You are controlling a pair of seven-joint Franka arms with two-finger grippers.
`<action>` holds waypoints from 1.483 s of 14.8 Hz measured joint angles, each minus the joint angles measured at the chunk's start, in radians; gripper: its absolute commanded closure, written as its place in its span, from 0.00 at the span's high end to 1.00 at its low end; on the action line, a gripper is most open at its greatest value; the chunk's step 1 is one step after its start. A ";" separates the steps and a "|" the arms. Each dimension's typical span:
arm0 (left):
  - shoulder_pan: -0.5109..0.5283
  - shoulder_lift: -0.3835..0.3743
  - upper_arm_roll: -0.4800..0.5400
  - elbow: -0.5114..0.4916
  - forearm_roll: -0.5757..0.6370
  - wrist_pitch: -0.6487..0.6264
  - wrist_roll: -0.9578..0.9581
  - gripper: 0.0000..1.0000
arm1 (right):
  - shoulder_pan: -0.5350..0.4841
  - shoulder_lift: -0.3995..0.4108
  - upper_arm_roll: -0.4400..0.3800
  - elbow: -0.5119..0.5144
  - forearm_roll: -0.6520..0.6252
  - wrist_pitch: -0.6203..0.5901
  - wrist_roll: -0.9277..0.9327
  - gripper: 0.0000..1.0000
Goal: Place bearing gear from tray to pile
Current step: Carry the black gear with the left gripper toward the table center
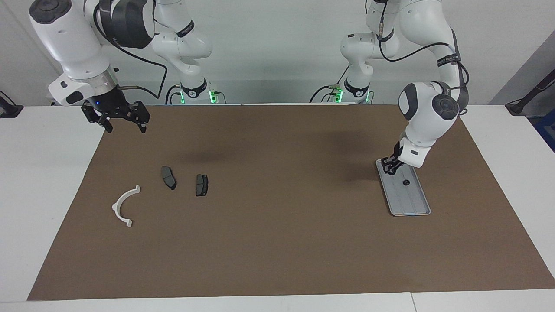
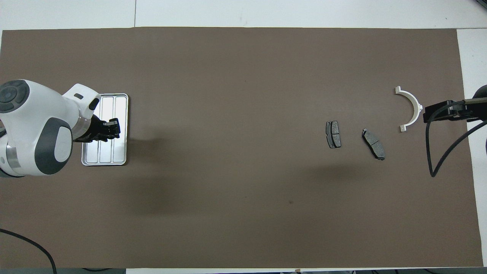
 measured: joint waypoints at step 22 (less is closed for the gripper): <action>-0.513 0.363 -0.007 0.405 -0.040 0.030 -0.725 0.18 | -0.045 -0.012 0.001 -0.040 0.000 0.046 -0.050 1.00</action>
